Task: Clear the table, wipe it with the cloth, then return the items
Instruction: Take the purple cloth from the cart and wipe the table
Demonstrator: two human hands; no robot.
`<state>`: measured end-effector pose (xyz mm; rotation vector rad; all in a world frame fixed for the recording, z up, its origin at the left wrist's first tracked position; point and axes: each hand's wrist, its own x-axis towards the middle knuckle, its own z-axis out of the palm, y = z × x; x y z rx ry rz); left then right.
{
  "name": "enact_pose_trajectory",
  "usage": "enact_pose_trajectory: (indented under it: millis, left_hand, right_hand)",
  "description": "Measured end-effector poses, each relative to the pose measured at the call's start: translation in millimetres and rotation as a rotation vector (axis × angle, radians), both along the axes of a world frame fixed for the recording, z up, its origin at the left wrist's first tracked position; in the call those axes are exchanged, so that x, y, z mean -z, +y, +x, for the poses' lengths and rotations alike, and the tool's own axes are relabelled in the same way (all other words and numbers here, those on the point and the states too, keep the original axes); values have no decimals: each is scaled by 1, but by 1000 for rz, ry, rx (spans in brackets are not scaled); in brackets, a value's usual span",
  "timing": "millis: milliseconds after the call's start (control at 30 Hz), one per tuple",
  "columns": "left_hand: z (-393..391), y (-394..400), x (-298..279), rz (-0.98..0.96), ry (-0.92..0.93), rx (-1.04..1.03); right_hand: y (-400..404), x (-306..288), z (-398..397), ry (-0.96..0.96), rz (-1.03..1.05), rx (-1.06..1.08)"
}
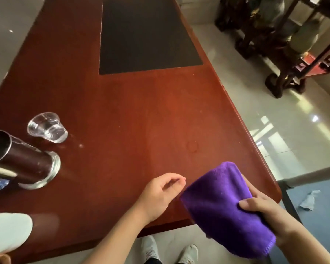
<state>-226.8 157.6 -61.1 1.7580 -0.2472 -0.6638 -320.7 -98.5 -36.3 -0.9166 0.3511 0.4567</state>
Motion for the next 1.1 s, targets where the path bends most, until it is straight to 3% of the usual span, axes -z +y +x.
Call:
enact_pose_trajectory:
  millis: [100, 133, 200, 333, 467, 667, 800, 867, 967, 1033, 1100]
  left_hand:
    - [-4, 21, 42, 710, -443, -60]
    - [-8, 25, 51, 895, -481, -41]
    - [-18, 30, 64, 1051, -487, -4]
    - [-24, 31, 81, 1090, -533, -25]
    - [-24, 31, 83, 1115, -552, -24]
    - [-24, 32, 87, 1115, -580, -38]
    - [-25, 33, 91, 1105, -607, -55]
    - [-25, 33, 92, 1104, -614, -62]
    - [-24, 34, 93, 1098, -627, -76]
    - [-25, 33, 94, 1096, -634, -84]
    - [-25, 33, 95, 1097, -638, -88]
  right_hand:
    - [-2, 11, 2, -2, 53, 107]
    - [-5, 14, 4, -12, 34, 133]
    - [-12, 19, 12, -34, -57, 185]
    - [-25, 14, 39, -45, -319, 314]
    - [-33, -3, 80, -188, -691, 309]
    - [-19, 15, 149, -400, -1423, 32]
    - [24, 57, 162, -547, -1496, -421]
    - [30, 70, 158, -596, -1531, -536]
    - [19, 68, 165, -545, -1413, -331]
    - [12, 69, 177, -553, -1551, -178]
    - [11, 75, 188, -622, -1705, -218]
